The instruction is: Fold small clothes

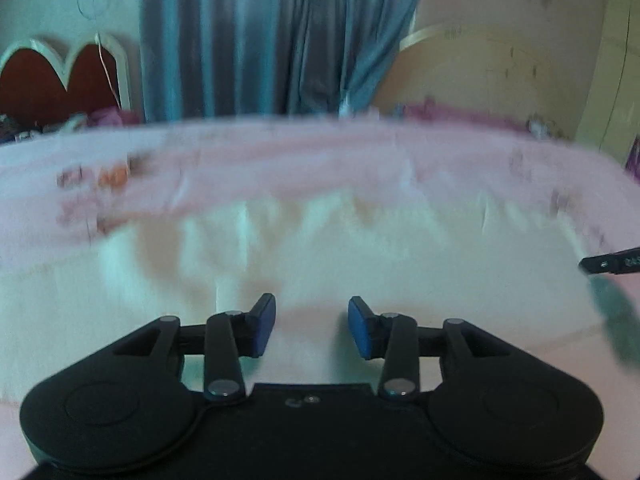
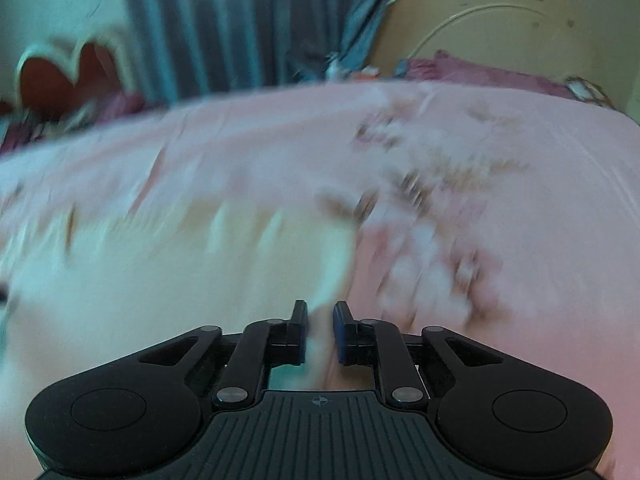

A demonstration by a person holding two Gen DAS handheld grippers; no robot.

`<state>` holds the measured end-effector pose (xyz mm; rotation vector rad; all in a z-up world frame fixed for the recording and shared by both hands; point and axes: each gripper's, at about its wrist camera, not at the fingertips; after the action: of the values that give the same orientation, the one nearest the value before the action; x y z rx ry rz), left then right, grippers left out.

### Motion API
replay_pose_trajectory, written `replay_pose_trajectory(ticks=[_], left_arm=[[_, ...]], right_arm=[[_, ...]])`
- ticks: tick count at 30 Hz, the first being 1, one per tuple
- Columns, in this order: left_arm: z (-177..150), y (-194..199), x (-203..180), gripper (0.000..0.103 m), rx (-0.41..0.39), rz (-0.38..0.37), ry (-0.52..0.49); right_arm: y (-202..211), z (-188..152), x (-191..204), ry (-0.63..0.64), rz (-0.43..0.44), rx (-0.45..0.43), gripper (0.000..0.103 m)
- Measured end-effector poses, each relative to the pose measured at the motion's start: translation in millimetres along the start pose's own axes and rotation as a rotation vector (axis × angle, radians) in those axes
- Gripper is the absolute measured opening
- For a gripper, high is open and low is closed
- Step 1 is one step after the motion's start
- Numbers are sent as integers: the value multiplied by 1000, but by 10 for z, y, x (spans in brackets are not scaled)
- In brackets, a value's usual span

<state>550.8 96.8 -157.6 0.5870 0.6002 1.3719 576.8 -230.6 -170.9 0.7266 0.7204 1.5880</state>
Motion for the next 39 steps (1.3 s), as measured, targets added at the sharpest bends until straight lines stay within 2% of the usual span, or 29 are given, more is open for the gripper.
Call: replay_pose_trajectory(ticks=[2,5,7,9,10,12,14,15,17,22,24,39], left_arm=[[-75,-7,56,40,-13,-7,9],[-8,118,39,36,-22,14,3],[-21,201,30,38,-43,-10,22],[-86,123,-12,38,4,3,-3],[-130,88,-6,38,14,6,-1],[-128,152,-6,37,4,11,3],[-135,261,-21,37,-37,14,0],[-147,275,-22,39,-44,4,0],[-187,163,-12,39,13,7,-4],[-180,234,4,38,-13,14,6],[-215,192,10,39,10,12,2],[-192,187,23,39,23,5,-4]], right_arm=[[71,-73,10,-23,-9,-14,14],[310,-94,67,-22,-3,-57,14],[378,-171,136,-10,21,-47,14],[297,-299,213,17,-3,0,14],[315,-329,228,15,-11,-16,14],[414,-310,250,-6,-11,-21,14],[509,-329,271,-8,6,-54,14],[492,-350,290,6,0,-42,14],[393,-407,271,-8,-12,-7,14],[516,-337,333,-8,1,-47,14],[398,-367,343,-9,-14,6,14],[357,-348,491,54,-88,21,14]])
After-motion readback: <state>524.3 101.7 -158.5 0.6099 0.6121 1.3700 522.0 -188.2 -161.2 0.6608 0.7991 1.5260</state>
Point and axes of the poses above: each gripper's, at about its wrist camera, not at the fingertips, and y roughly against the way its jaws point, x to its left, z to its top, and after that the axes turned 1 degree about x, right-handed
